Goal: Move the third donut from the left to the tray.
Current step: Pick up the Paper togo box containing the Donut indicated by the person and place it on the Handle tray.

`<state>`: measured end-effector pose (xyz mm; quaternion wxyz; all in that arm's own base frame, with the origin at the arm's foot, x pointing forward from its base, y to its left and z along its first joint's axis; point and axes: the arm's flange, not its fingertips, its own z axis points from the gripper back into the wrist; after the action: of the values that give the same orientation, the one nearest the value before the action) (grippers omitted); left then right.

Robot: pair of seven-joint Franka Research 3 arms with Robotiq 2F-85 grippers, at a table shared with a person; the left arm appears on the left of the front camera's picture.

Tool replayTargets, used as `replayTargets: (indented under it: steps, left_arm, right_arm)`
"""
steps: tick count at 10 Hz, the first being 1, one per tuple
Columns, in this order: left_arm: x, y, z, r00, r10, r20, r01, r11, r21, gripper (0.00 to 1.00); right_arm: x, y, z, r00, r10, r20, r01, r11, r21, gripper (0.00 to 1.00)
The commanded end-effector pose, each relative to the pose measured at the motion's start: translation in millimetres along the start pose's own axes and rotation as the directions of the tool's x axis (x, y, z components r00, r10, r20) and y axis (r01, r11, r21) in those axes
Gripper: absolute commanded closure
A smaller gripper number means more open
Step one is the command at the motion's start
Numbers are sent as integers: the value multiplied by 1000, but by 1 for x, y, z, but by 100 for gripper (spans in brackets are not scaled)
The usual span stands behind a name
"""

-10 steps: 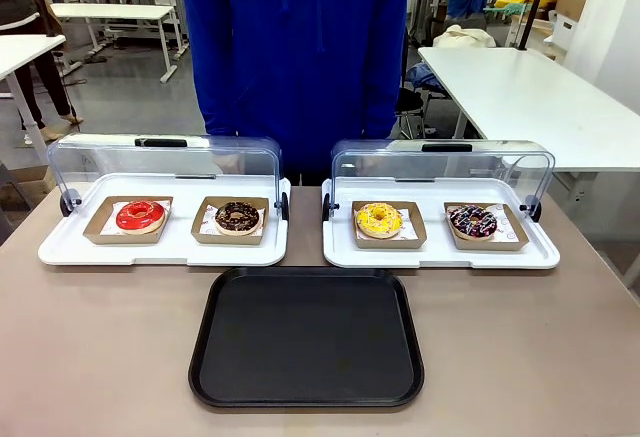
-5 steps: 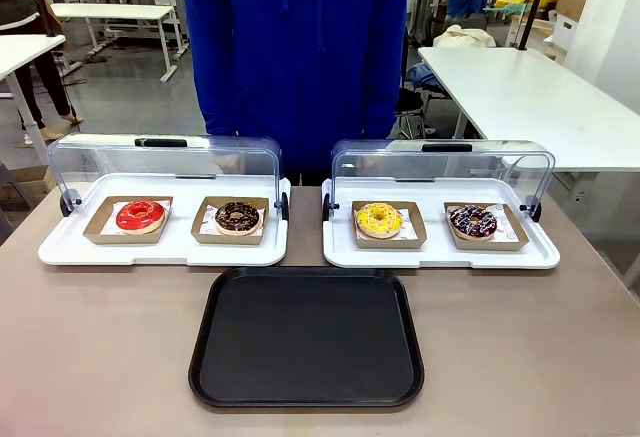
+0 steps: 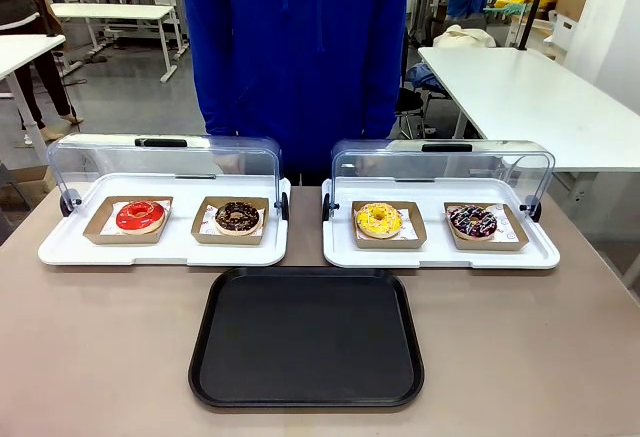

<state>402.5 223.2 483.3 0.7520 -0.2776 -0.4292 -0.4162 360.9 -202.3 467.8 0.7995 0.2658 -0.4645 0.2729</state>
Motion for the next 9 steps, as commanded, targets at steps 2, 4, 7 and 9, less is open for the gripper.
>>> replayTargets:
  steps: [2,4,7,9]
  left_arm:
    - [2,-2,1,1000,4,-2,-4,1000,-8,0]
    - [2,-2,1,1000,4,-2,-4,1000,-8,0]
    - [2,-2,1,1000,4,-2,-4,1000,-8,0]
    - [2,-2,1,1000,4,-2,-4,1000,-8,0]
  right_arm:
    - [2,-3,-1,999,24,30,-24,1000,1,0]
    - [2,-3,-1,999,24,30,-24,1000,1,0]
    - [2,-3,-1,999,24,30,-24,1000,1,0]
    - [2,-3,-1,999,24,30,-24,1000,1,0]
